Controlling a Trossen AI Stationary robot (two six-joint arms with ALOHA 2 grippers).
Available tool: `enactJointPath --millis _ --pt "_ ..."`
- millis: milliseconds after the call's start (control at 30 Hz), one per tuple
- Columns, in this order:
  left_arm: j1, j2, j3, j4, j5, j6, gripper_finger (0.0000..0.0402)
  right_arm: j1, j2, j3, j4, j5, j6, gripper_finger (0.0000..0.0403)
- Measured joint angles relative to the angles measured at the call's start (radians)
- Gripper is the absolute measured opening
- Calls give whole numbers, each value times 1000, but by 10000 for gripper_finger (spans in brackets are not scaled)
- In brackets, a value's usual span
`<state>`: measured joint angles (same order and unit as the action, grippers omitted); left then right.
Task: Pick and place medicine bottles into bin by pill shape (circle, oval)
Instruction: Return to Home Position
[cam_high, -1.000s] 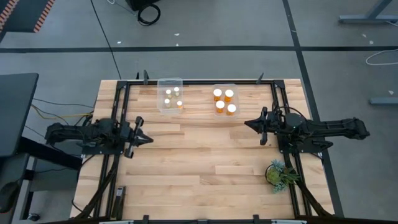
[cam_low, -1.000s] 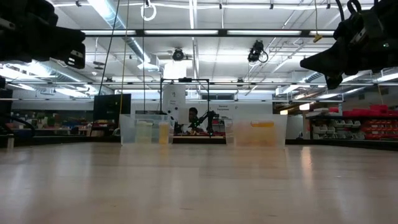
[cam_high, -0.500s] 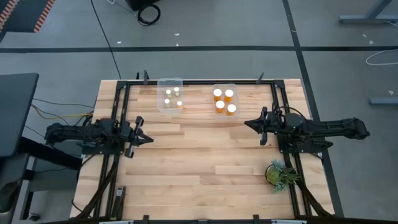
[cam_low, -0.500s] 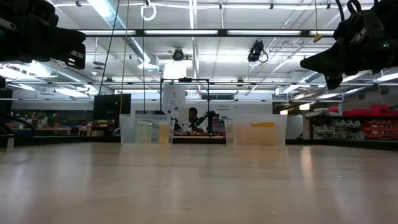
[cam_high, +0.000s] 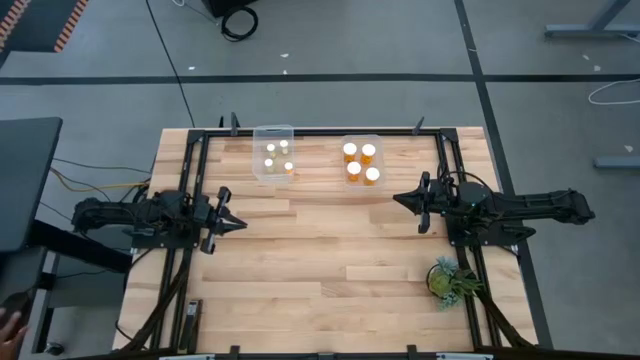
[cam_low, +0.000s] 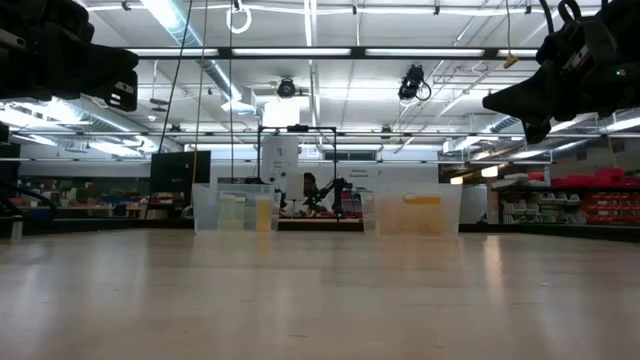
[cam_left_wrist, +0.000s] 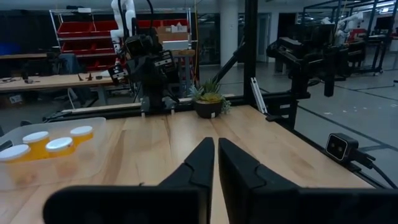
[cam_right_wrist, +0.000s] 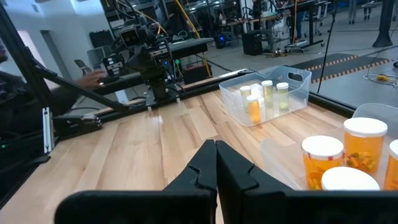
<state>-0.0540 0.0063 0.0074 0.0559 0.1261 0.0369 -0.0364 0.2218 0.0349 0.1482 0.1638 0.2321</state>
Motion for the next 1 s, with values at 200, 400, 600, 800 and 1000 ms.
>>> enactJointPath --millis 200,400,600,800,1000 --pt "0 0 0 0 0 0 21 0 0 0 0 0 0 7" --pt "0 0 0 0 0 0 28 0 0 0 0 0 0 7" --pt "0 0 0 0 0 0 34 0 0 0 0 0 0 7" --pt "0 0 0 0 0 0 24 0 0 0 0 0 0 7" --pt "0 0 0 0 0 0 23 0 0 0 0 0 0 7"
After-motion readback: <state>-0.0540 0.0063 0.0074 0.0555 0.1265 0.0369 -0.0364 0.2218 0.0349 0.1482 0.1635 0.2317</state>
